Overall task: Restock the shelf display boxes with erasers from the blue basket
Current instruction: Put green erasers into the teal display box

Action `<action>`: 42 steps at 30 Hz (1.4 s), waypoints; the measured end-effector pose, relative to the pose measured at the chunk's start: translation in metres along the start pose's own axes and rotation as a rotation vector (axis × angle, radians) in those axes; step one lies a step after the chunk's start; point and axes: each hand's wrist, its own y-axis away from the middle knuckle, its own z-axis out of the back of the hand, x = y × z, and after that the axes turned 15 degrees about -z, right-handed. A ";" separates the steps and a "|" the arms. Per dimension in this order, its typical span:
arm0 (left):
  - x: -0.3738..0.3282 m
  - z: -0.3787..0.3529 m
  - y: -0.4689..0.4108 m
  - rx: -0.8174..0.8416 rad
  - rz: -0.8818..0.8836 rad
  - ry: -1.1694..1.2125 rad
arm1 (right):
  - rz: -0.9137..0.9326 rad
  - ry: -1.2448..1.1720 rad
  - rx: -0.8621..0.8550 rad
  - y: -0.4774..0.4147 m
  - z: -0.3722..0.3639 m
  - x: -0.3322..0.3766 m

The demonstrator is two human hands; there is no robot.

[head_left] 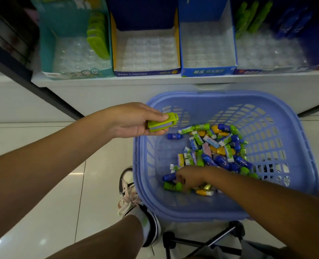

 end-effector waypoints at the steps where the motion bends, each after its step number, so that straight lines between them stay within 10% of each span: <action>1: -0.005 0.004 0.005 -0.011 -0.019 -0.035 | 0.004 -0.086 -0.007 0.005 0.007 0.000; 8: -0.055 0.061 0.049 -0.217 -0.419 -0.160 | 0.338 -0.851 -0.237 0.105 0.121 0.032; 17: -0.074 0.113 0.062 -0.552 -0.559 -0.109 | 0.517 -1.110 -0.794 0.148 0.232 0.082; 23: -0.076 0.133 0.051 -0.802 -0.635 -1.028 | 0.492 -1.142 -0.919 0.121 0.254 0.096; 31: -0.083 0.113 0.025 -0.628 -0.847 -1.544 | 0.488 -1.227 -0.967 0.102 0.249 0.080; 42: -0.073 0.111 0.020 -0.531 -0.799 -1.634 | 0.521 -1.297 -0.936 0.102 0.238 0.070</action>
